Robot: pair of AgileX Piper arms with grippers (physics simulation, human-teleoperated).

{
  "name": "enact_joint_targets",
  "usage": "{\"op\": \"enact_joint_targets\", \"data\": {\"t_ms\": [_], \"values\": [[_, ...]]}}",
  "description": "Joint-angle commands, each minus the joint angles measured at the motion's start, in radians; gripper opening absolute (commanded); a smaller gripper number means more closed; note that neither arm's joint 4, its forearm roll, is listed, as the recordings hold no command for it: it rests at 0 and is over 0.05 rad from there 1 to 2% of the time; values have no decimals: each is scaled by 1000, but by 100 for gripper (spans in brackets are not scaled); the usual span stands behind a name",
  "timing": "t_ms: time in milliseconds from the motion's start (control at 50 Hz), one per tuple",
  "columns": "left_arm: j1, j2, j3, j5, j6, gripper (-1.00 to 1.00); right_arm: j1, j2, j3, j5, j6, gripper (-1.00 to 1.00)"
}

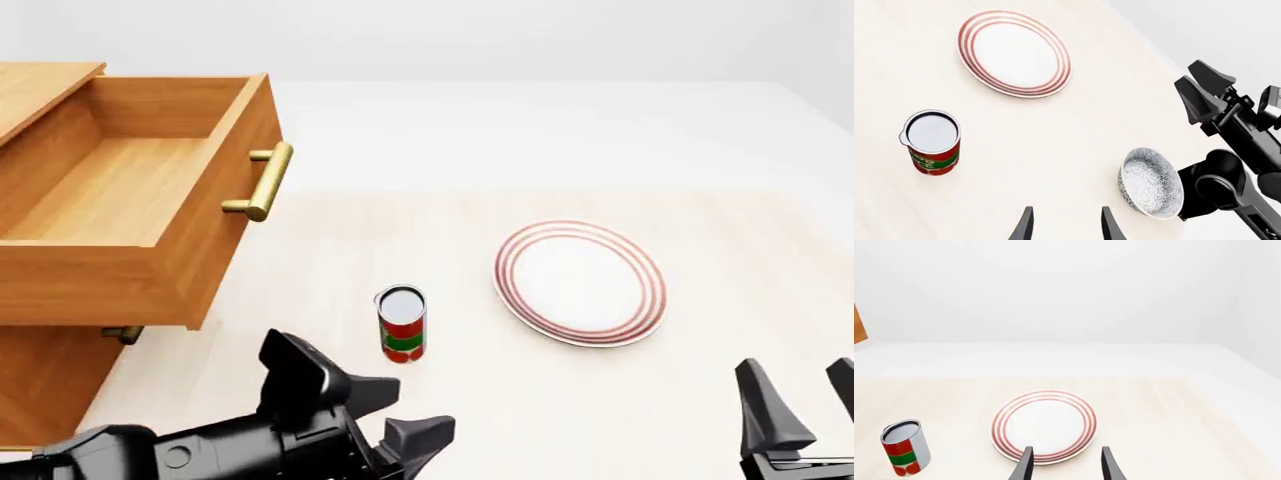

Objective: Put the bowl in the top drawer of the cabinet.

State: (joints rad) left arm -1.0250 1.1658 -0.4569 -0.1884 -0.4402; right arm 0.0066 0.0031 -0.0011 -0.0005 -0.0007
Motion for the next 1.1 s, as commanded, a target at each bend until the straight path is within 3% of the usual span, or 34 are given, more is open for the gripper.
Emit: {"op": "enact_joint_targets", "data": {"t_ms": [20, 380, 1100], "values": [[-41, 95, -42, -18, -77, 100, 0, -1, 0, 0, 0, 100], [-72, 215, -75, -71, -142, 100, 1, -1, 1, 1, 0, 100], [-149, 408, -229, -68, -145, 100, 1, -2, 1, 2, 0, 100]]}}
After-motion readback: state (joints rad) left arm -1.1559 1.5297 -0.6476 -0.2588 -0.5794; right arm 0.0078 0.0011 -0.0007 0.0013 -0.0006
